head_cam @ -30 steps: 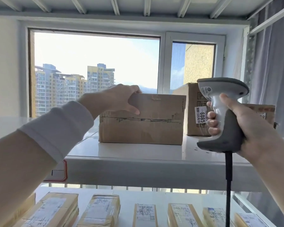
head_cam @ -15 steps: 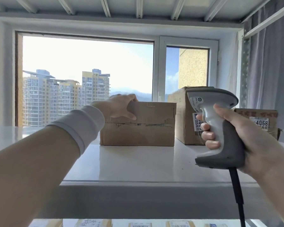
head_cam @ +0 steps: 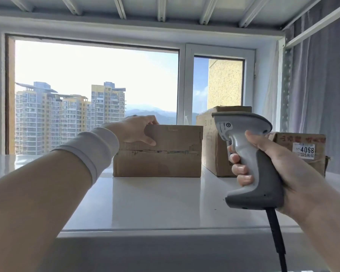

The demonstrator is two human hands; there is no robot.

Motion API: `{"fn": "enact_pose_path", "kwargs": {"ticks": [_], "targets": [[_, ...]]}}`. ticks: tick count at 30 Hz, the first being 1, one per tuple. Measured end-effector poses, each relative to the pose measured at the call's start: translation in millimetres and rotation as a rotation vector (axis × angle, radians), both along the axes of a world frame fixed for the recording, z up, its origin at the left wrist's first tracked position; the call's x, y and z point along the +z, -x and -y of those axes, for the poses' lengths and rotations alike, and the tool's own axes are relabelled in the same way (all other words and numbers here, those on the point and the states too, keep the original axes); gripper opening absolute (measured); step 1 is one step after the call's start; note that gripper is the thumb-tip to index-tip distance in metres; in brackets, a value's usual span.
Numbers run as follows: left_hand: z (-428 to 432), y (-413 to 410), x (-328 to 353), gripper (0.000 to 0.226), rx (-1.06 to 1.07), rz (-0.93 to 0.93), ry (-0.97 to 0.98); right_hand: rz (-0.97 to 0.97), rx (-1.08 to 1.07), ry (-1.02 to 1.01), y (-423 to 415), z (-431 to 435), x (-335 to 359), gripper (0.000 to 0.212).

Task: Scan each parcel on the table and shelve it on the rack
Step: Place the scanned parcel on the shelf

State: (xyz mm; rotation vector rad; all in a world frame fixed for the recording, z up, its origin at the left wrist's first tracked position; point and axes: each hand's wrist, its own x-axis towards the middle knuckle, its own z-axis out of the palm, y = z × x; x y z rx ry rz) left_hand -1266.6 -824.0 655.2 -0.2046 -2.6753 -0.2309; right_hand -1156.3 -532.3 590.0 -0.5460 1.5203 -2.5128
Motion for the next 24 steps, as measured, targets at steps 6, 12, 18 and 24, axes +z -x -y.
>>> {"fn": "enact_pose_path", "kwargs": {"ticks": [6, 12, 18, 24], "targets": [[-25.8, -23.7, 1.3, 0.089, 0.029, -0.095, 0.143, -0.005, -0.084, 0.007, -21.1, -1.1, -4.4, 0.04], [-111.1, -79.0, -9.8, 0.07, -0.377, -0.349, -0.248, -0.025, -0.22, 0.087, -56.1, -17.9, -22.1, 0.041], [-237.8, -132.7, -59.2, 0.051, -0.716, -0.104, -0.75, -0.012, -0.464, 0.024, -130.5, -76.5, -42.6, 0.04], [-383.8, -225.0, -120.2, 0.044, -0.884, 0.204, -0.942, 0.021, -0.714, 0.005, -241.1, -172.9, -66.4, 0.029]]}}
